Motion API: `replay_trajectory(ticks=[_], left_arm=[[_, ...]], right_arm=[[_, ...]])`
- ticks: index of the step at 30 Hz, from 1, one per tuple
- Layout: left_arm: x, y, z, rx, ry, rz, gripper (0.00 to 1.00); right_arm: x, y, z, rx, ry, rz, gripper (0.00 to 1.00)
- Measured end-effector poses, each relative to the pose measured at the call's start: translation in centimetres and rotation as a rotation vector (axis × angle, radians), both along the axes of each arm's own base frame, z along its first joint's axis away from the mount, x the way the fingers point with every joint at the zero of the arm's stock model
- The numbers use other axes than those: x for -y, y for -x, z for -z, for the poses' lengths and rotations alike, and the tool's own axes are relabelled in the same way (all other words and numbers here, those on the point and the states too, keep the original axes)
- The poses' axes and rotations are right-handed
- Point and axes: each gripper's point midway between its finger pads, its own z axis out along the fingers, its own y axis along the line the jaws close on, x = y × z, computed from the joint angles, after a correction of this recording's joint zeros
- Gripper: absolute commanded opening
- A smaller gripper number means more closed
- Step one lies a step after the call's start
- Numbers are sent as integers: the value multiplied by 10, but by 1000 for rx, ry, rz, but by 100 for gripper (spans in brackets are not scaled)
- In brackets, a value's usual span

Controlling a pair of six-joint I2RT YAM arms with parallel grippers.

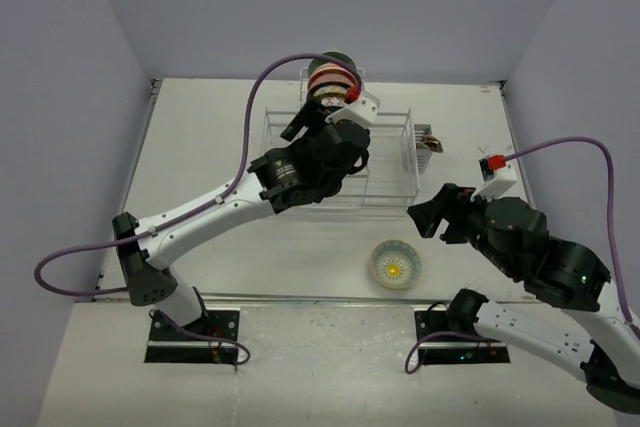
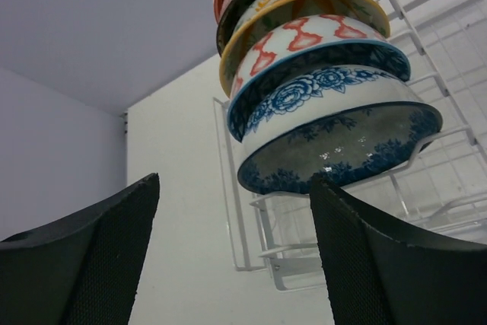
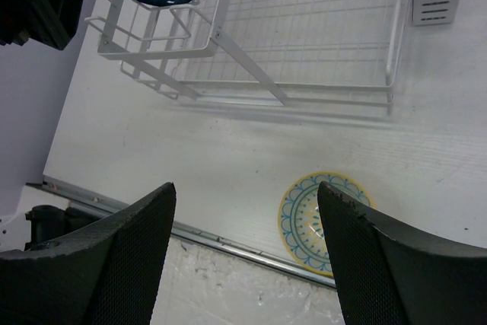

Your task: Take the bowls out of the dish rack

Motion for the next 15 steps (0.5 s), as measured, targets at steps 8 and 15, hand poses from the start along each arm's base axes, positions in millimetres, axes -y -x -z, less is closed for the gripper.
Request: replay_trajectory(ticks=[8, 15], left_arm=[[-5, -14, -9, 32, -35, -4, 61], [2, -35, 9, 7, -32, 2, 48]], right_arm=[[3, 2, 2, -2, 8, -2, 76], [3, 1, 4, -1, 23, 1, 76]])
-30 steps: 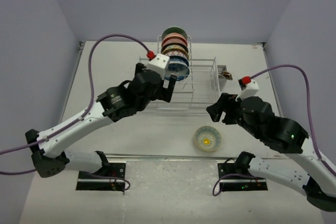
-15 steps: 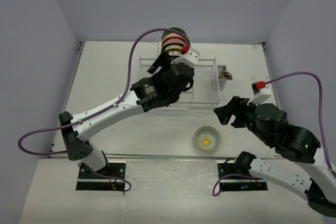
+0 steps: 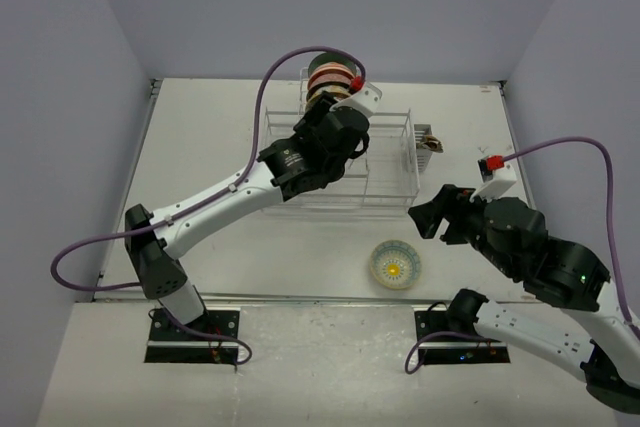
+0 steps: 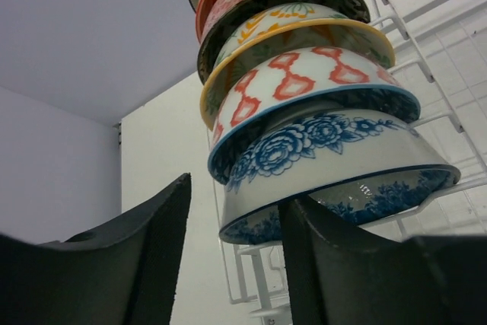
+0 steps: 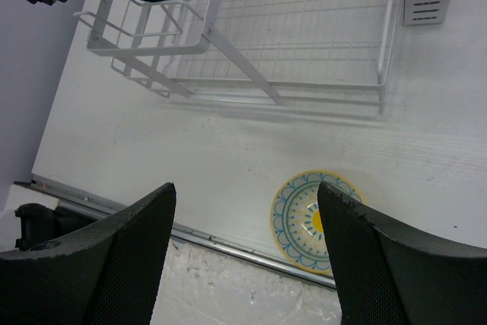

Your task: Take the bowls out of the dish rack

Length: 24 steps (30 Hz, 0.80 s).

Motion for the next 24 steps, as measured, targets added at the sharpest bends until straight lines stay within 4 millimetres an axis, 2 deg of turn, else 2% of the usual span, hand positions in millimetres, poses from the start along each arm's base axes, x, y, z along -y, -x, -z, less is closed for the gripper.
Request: replay_trajectory(ticks=[5, 7, 9, 10, 13, 17, 24], left_arm=[[10, -6, 9, -10, 11, 21, 33], [8, -8, 9, -6, 5, 13, 27], [6, -10, 9, 0, 6, 4, 17], [2, -11, 9, 3, -3, -13, 16], [-3, -14, 10, 12, -3, -32, 1], [-4, -13, 4, 33, 19, -36, 0], [-5, -11, 5, 41, 36, -34, 0]], right_arm=[[1, 0, 0, 4, 8, -2, 76], [1, 0, 0, 5, 10, -3, 76], [1, 0, 0, 6, 12, -4, 76], [1, 0, 0, 6, 12, -4, 76], [1, 0, 0, 7, 13, -5, 76], [1, 0, 0, 8, 14, -5, 76], [1, 0, 0, 8, 15, -6, 76]])
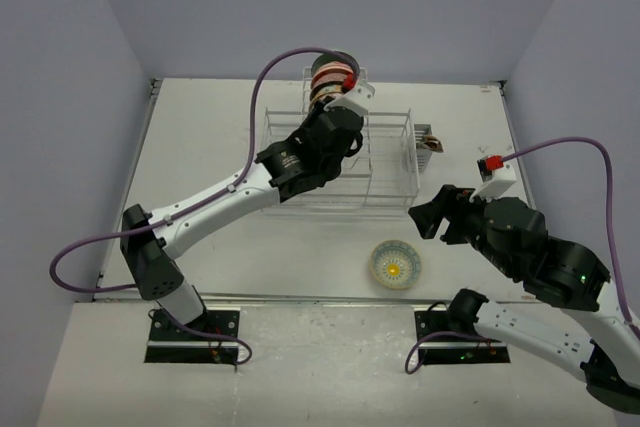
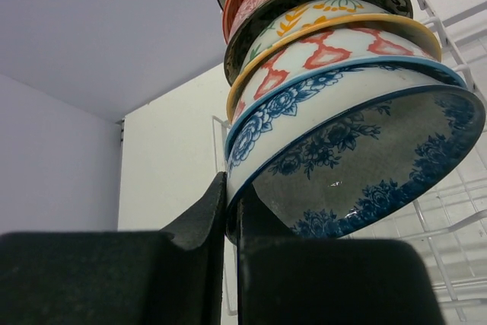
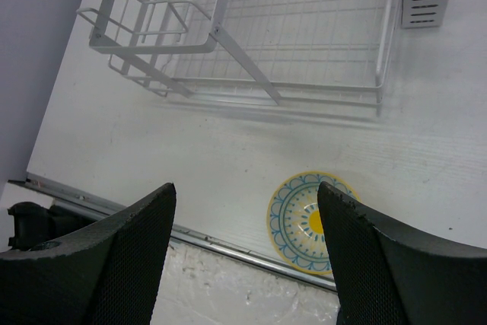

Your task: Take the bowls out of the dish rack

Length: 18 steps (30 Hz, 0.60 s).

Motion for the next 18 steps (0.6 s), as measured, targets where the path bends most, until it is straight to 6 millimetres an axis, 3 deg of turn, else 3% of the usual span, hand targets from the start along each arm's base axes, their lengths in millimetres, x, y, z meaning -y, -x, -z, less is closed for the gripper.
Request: replay_trajectory(ticks=[9, 18], left_arm=[[6, 12, 0, -30, 87, 100, 0], [8, 36, -38, -18, 268, 213, 0]], right_arm=[[1, -1, 0, 2, 2, 6, 76], [-5, -8, 0, 4, 15, 14, 76]])
